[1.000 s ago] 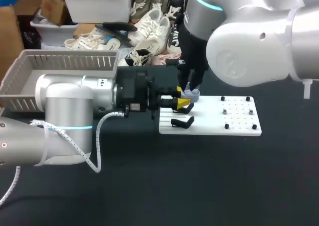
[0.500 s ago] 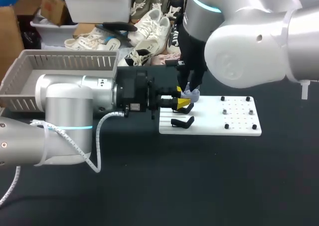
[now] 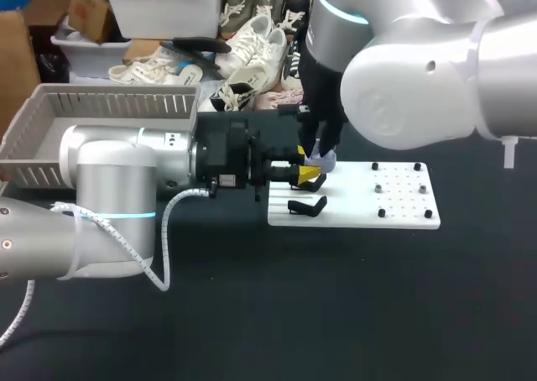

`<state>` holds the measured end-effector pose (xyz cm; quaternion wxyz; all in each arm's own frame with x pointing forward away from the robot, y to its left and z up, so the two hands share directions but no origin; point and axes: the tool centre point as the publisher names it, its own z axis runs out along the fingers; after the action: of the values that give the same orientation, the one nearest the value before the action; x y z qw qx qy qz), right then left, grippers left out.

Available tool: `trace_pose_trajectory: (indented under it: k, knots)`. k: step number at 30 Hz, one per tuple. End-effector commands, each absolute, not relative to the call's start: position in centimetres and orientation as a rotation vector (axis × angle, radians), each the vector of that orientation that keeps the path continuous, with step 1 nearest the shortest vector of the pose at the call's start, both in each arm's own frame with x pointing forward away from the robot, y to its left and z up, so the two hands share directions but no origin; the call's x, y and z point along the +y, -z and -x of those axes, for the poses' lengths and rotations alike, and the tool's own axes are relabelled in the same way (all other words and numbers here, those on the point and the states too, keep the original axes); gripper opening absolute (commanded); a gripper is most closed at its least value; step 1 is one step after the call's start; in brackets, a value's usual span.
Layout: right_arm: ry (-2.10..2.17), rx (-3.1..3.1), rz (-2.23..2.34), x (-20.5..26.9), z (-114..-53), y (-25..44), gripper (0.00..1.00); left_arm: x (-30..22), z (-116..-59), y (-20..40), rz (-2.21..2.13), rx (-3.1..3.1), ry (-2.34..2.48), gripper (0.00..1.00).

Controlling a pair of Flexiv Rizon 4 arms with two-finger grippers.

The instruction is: Pick up each earbud case from the left stands, insert the matching earbuds, close the lid, and place the case in the box.

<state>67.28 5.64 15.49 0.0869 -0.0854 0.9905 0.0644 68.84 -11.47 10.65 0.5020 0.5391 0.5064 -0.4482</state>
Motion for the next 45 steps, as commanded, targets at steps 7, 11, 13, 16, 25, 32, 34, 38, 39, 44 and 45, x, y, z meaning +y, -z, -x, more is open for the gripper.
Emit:
trace_pose_trajectory:
  k: [7, 11, 13, 16, 25, 32, 34, 38, 39, 44, 45]
  knots:
    - [-0.164, 2.970, 0.252, 5.9, -67.5, -14.9, 0.00, -11.5, -68.8, -10.6, -1.300, 1.223, 1.080, 0.00]
    - [-0.159, 2.974, 0.252, 5.9, -67.5, -14.7, 0.00, -11.5, -68.8, -10.6, -1.300, 1.223, 1.080, 0.00]
    - [-0.158, 2.974, 0.252, 6.0, -67.5, -14.6, 0.00, -11.5, -68.8, -10.6, -1.300, 1.223, 1.080, 0.00]
    - [-0.155, 2.974, 0.250, 6.0, -67.5, -14.6, 0.25, -11.5, -68.8, -10.6, -1.300, 1.223, 1.080, 0.00]
    - [-0.153, 2.961, 0.236, 5.8, -67.4, -14.9, 0.48, -11.5, -68.8, -10.6, -1.300, 1.223, 1.080, 0.00]
    - [-0.155, 2.941, 0.223, 5.5, -67.0, -15.7, 0.85, -11.5, -68.8, -10.6, -1.300, 1.223, 1.080, 0.00]
    - [-0.156, 2.932, 0.223, 5.4, -66.9, -16.1, 0.87, -11.5, -68.8, -10.6, -1.300, 1.223, 1.080, 0.00]
    - [-0.180, 2.911, 0.207, 5.0, -66.7, -17.2, 0.89, -11.5, -68.8, -10.6, -1.300, 1.223, 1.080, 0.00]
    - [-0.182, 2.907, 0.196, 4.8, -66.8, -17.4, 0.92, -11.5, -68.8, -10.6, -1.300, 1.223, 1.080, 0.00]
    - [-0.150, 2.907, 0.049, 3.1, -68.6, -17.8, 1.00, -11.5, -68.8, -10.6, -1.300, 1.223, 1.080, 0.00]
    - [-0.144, 2.906, 0.010, 2.7, -69.0, -17.8, 1.00, -11.5, -68.8, -10.6, -1.300, 1.223, 1.080, 0.00]
